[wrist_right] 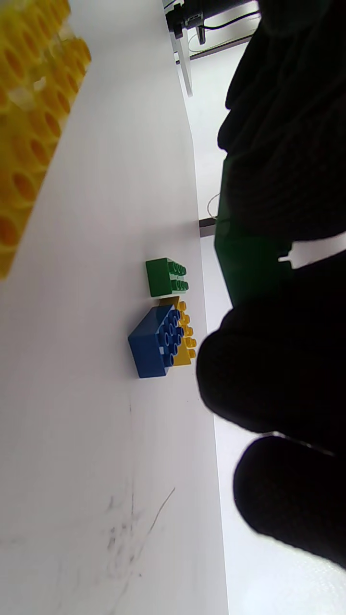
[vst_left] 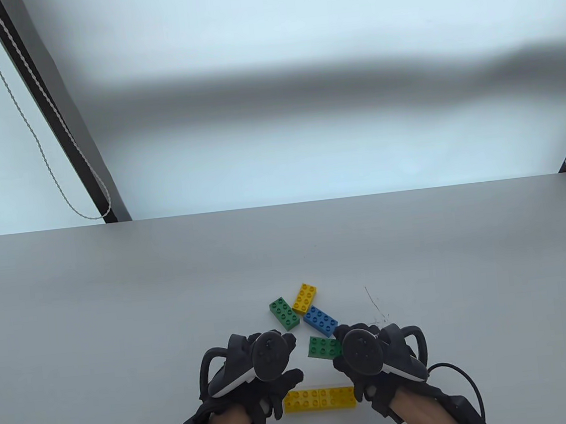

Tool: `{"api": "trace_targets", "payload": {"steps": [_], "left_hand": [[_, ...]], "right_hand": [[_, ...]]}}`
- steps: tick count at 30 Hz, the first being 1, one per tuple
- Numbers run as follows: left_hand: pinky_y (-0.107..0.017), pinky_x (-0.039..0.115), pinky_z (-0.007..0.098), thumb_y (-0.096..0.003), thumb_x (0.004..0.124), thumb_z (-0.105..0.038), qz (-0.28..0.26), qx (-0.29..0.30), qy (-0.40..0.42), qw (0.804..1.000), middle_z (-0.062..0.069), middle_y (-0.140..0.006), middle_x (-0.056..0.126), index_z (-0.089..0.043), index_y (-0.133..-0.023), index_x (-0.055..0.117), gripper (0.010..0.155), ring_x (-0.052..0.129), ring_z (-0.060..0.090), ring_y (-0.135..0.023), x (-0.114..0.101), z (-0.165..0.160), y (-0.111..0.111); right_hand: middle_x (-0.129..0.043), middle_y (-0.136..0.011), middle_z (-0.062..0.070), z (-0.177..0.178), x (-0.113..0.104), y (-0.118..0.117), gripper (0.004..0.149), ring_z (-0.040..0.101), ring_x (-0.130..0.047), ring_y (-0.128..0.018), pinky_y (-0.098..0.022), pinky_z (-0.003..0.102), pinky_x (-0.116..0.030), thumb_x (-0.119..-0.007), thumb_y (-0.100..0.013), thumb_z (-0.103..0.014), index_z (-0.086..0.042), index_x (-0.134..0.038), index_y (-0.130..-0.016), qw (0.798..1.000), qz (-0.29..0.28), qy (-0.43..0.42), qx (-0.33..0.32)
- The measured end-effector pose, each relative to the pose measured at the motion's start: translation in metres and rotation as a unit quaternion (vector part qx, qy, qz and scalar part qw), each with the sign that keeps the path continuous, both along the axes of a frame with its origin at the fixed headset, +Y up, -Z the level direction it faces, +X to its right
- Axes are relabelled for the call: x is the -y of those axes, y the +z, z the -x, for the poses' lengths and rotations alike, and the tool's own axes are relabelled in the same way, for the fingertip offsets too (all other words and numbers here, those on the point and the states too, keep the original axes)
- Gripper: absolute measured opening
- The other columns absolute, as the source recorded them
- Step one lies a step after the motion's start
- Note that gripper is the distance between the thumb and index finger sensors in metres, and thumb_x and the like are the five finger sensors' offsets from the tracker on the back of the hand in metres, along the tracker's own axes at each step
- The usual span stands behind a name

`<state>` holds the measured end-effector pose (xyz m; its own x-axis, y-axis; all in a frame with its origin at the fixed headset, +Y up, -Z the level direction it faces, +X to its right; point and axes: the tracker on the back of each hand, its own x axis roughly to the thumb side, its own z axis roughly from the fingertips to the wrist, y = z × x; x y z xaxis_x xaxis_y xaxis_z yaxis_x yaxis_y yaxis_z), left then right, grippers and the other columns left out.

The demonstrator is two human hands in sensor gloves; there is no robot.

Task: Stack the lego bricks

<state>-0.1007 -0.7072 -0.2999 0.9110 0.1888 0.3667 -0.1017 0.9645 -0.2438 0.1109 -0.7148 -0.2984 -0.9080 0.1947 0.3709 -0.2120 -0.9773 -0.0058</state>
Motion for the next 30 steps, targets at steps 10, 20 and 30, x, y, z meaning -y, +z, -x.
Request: {"api": "trace_targets", "payload": {"steps": [10, 20, 30], "left_hand": [[-0.07, 0.056, 0.064, -0.0393, 0.076, -0.058, 0.036, 0.007, 0.007, 0.999, 0.01, -0.113, 0.063, -0.027, -0.103, 0.058, 0.073, 0.064, 0.037, -0.101, 0.018, 0.001, -0.005], [-0.07, 0.057, 0.063, -0.0392, 0.077, -0.056, 0.079, 0.048, 0.018, 0.996, 0.009, -0.113, 0.062, -0.026, -0.104, 0.055, 0.075, 0.064, 0.036, -0.101, 0.035, -0.005, -0.007], [-0.07, 0.059, 0.062, -0.0384, 0.08, -0.054, 0.094, 0.076, -0.007, 0.993, 0.008, -0.11, 0.066, -0.025, -0.1, 0.062, 0.071, 0.067, 0.035, -0.1, 0.044, -0.015, -0.003]], "right_hand": [[-0.091, -0.075, 0.014, -0.001, 0.013, 0.011, 0.066, 0.027, -0.101, -0.047, -0.042, 0.051, -0.086, -0.09, -0.03, -0.043, -0.008, -0.074, -0.084, 0.999, 0.007, -0.015, -0.032], [-0.092, -0.074, 0.014, 0.004, 0.017, 0.02, 0.066, 0.027, -0.101, -0.048, -0.043, 0.051, -0.086, -0.091, -0.03, -0.043, -0.009, -0.075, -0.083, 0.998, 0.011, -0.003, -0.065], [-0.093, -0.074, 0.015, 0.014, 0.025, 0.025, 0.066, 0.027, -0.103, -0.047, -0.042, 0.051, -0.087, -0.091, -0.029, -0.043, -0.007, -0.076, -0.083, 0.996, 0.016, 0.015, -0.086]]}}
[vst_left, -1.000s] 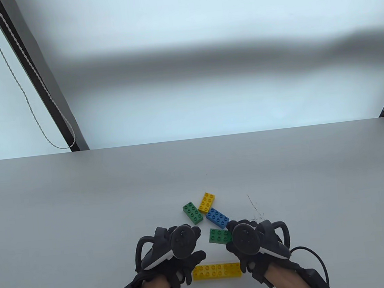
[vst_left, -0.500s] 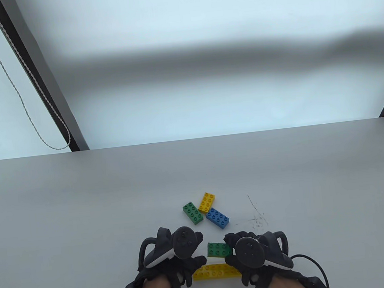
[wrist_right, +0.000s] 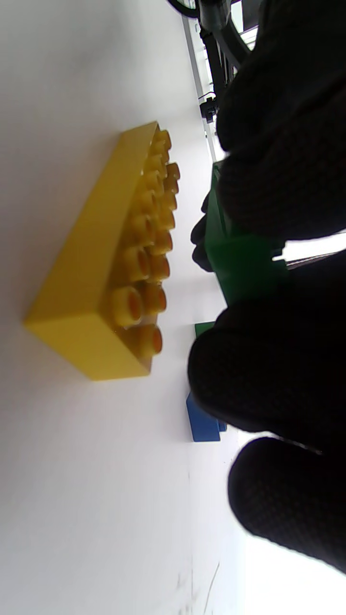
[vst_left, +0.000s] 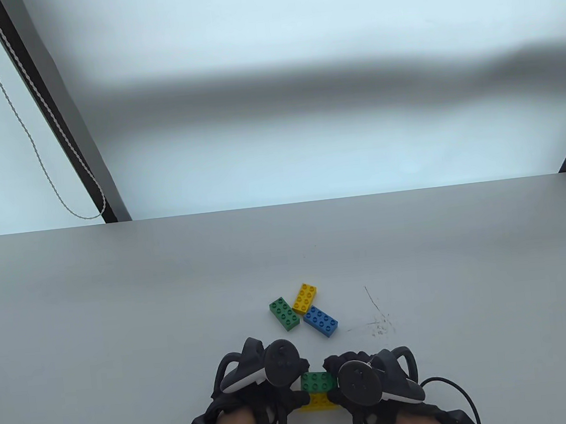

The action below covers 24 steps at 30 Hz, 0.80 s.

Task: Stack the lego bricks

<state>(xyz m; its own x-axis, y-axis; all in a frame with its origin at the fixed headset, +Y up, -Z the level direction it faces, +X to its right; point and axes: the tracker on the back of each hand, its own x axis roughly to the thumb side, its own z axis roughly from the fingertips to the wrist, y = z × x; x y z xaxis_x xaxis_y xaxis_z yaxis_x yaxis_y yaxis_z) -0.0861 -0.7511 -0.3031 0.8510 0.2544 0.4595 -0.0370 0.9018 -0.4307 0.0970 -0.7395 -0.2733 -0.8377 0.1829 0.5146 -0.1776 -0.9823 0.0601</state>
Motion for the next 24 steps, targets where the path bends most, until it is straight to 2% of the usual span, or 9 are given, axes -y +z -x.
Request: {"api": "trace_targets", "payload": {"steps": [24], "left_hand": [[-0.068, 0.063, 0.061, -0.0361, 0.083, -0.054, 0.006, 0.028, -0.04, 0.999, 0.009, -0.104, 0.077, -0.022, -0.095, 0.071, 0.068, 0.077, 0.034, -0.094, 0.006, -0.014, 0.007]], "right_hand": [[-0.088, -0.08, 0.013, 0.009, 0.006, 0.005, 0.065, 0.029, -0.098, -0.054, -0.046, 0.053, -0.083, -0.093, -0.029, -0.044, -0.014, -0.076, -0.083, 0.998, 0.023, 0.056, -0.032]]}}
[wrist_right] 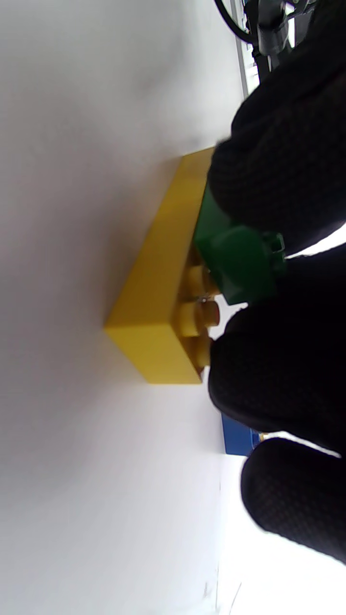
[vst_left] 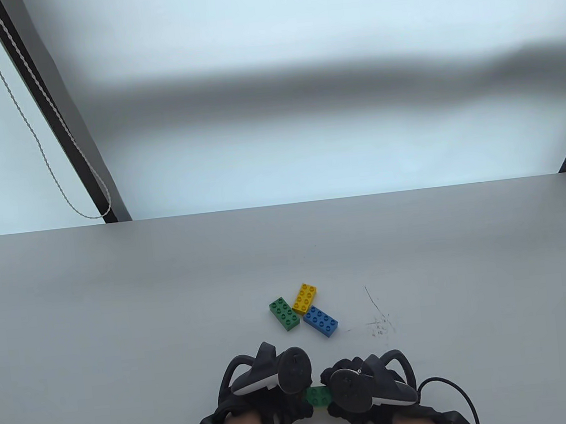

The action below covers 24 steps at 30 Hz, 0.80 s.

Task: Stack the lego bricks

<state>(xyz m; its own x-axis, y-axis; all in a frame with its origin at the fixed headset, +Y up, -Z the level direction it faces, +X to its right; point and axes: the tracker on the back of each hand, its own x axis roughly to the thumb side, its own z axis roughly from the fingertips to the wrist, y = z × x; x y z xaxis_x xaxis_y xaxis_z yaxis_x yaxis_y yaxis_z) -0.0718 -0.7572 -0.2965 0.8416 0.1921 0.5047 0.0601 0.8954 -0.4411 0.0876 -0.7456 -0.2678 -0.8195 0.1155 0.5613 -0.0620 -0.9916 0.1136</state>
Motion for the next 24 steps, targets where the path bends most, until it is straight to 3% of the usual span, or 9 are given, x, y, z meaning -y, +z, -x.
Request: {"api": "trace_targets", "payload": {"steps": [24], "left_hand": [[-0.069, 0.059, 0.062, -0.0373, 0.08, -0.052, 0.038, -0.028, 0.003, 0.999, 0.007, -0.106, 0.07, -0.023, -0.096, 0.07, 0.066, 0.069, 0.033, -0.097, 0.0017, 0.0004, -0.0024]], "right_hand": [[-0.089, -0.08, 0.014, 0.0, 0.0015, -0.0025, 0.063, 0.028, -0.098, -0.053, -0.046, 0.054, -0.083, -0.092, -0.029, -0.043, -0.014, -0.079, -0.083, 1.0, 0.01, -0.001, 0.01]]}}
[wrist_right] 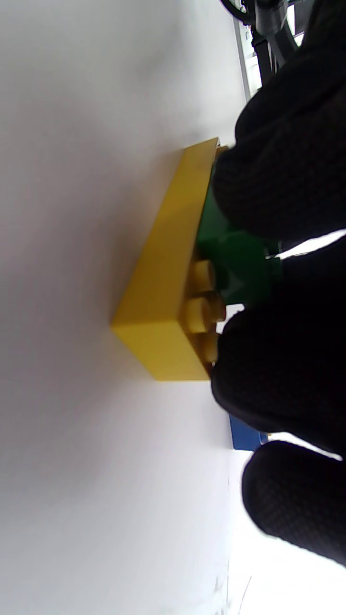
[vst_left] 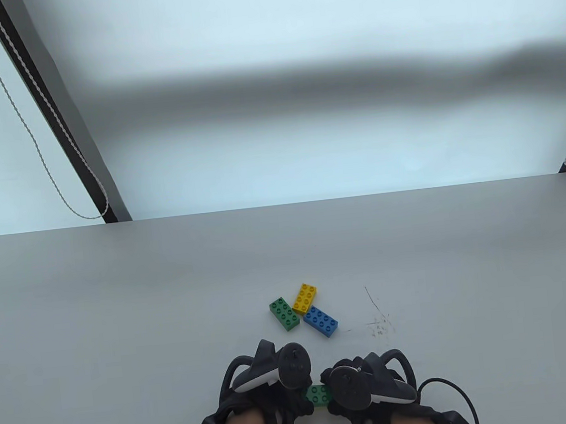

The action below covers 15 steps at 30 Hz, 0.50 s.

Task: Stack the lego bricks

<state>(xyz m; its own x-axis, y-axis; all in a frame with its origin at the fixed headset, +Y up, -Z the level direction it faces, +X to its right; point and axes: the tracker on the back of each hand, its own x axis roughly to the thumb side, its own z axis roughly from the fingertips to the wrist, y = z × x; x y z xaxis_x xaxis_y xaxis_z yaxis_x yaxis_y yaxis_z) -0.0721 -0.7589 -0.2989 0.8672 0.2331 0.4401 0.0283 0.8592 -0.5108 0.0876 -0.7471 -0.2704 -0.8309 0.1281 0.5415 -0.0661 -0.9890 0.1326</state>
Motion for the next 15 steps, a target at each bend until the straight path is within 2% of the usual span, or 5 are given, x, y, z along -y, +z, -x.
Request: {"api": "trace_targets", "payload": {"steps": [15], "left_hand": [[-0.07, 0.056, 0.062, -0.037, 0.08, -0.054, 0.029, -0.013, 0.019, 0.999, 0.005, -0.108, 0.064, -0.026, -0.097, 0.068, 0.067, 0.062, 0.031, -0.098, 0.0038, 0.0062, -0.0046]], "right_hand": [[-0.088, -0.081, 0.015, 0.005, -0.0019, 0.0027, 0.064, 0.029, -0.098, -0.055, -0.047, 0.055, -0.082, -0.091, -0.031, -0.043, -0.012, -0.077, -0.086, 1.0, -0.005, 0.027, -0.005]]}}
